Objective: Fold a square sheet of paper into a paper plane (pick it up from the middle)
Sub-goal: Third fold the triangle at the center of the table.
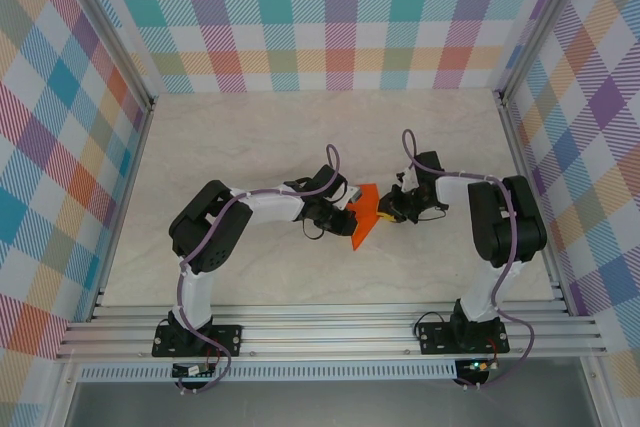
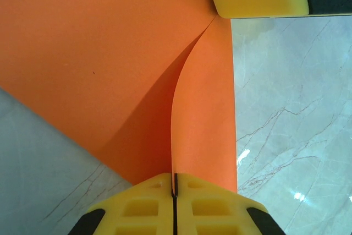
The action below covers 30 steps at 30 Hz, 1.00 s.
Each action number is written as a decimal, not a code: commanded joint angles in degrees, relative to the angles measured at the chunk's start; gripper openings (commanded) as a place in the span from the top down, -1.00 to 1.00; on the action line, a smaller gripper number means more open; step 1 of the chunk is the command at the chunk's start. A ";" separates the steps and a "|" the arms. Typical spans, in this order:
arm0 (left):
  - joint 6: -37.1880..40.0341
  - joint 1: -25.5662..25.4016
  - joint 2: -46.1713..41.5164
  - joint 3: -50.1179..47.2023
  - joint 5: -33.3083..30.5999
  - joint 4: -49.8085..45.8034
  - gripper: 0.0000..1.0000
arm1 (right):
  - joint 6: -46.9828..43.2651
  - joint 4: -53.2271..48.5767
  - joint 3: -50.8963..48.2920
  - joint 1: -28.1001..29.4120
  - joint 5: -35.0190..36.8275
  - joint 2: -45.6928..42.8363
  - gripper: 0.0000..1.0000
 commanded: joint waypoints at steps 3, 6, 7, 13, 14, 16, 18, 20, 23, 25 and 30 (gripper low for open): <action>-1.05 0.79 1.12 -1.62 -1.12 -2.59 0.86 | -2.06 -3.50 0.09 0.11 1.02 -5.36 0.68; -1.02 0.79 0.98 -1.62 -1.30 -2.68 0.86 | -0.60 -2.07 -1.75 0.20 -3.26 -8.09 0.69; -1.02 0.71 1.02 -1.62 -1.29 -2.66 0.86 | 0.49 -0.62 -3.05 0.27 -4.57 -8.80 0.69; -1.05 0.74 1.21 -1.36 -1.01 -2.63 0.86 | 4.22 4.41 -7.64 2.74 -8.50 -10.38 0.70; -1.05 0.77 1.10 -1.28 -1.04 -2.64 0.86 | 4.72 4.96 -7.84 3.43 -8.87 -10.25 0.70; -0.97 0.71 1.18 -1.20 -1.14 -2.81 0.86 | 5.51 5.89 -8.17 5.14 -9.26 -9.77 0.70; -0.90 0.76 1.29 -1.16 -1.11 -2.90 0.86 | 6.38 7.32 -8.59 6.39 -8.87 -9.37 0.70; -0.97 0.72 1.33 -1.09 -1.05 -2.90 0.86 | 6.87 7.90 -8.91 6.92 -8.35 -8.60 0.70; -0.97 0.76 1.27 -1.09 -1.05 -2.81 0.86 | 7.06 8.58 -9.28 7.06 -7.83 -7.21 0.71; -0.82 0.79 1.38 -1.01 -1.05 -3.02 0.86 | 7.08 9.57 -9.50 7.01 -8.00 -6.22 0.71; -0.49 0.78 1.37 -0.74 -1.57 -3.53 0.87 | 7.39 11.60 -9.84 7.14 -8.02 -3.57 0.72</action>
